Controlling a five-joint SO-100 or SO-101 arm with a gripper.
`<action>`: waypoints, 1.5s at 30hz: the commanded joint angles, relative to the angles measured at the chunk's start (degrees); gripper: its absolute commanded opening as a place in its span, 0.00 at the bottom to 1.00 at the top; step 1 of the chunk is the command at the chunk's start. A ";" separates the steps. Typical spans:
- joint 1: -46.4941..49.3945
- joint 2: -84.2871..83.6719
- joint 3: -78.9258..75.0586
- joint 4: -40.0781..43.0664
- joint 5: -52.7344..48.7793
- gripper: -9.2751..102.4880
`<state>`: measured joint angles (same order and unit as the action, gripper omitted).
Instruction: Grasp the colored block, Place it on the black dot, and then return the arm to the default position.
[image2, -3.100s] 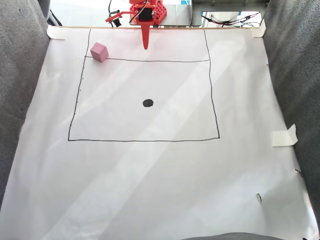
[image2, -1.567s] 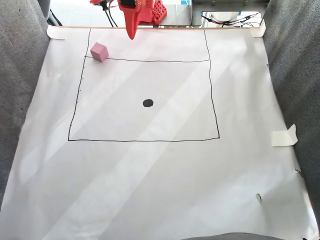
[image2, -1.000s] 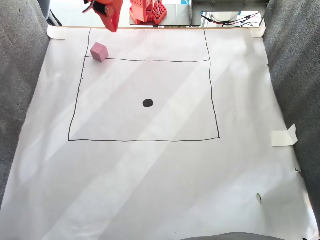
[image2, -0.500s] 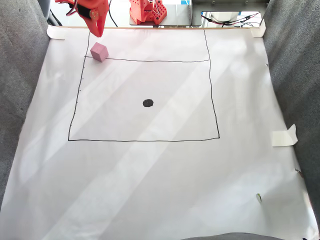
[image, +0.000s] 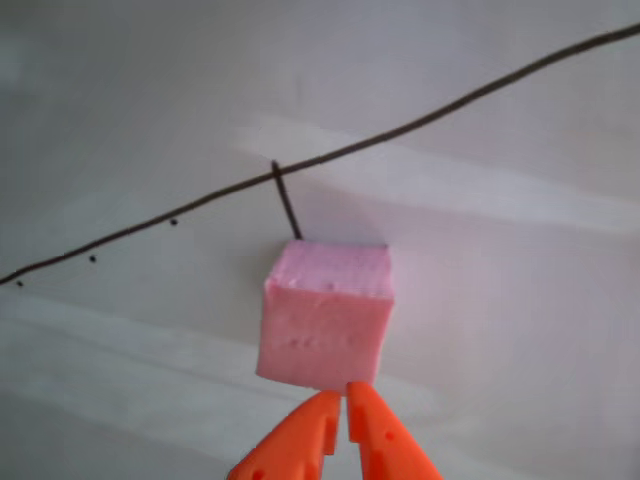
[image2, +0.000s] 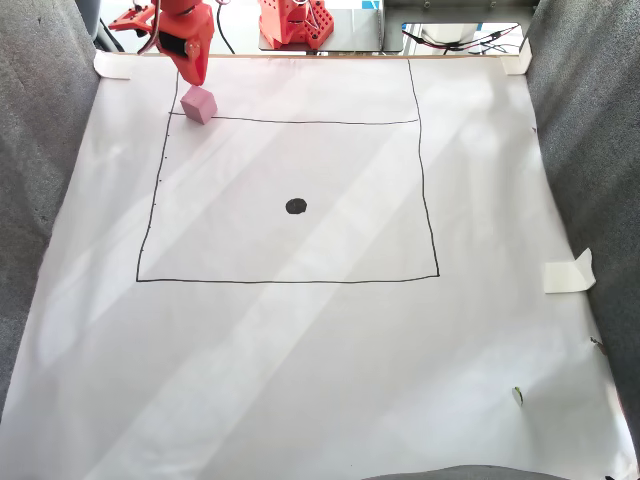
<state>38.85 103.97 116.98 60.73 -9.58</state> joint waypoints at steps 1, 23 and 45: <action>0.53 -0.09 -0.18 -0.18 -0.88 0.18; 3.87 0.00 4.75 -0.53 -8.26 0.38; 3.25 -4.83 8.79 -12.04 -9.58 0.38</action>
<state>42.28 98.88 125.68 49.39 -18.63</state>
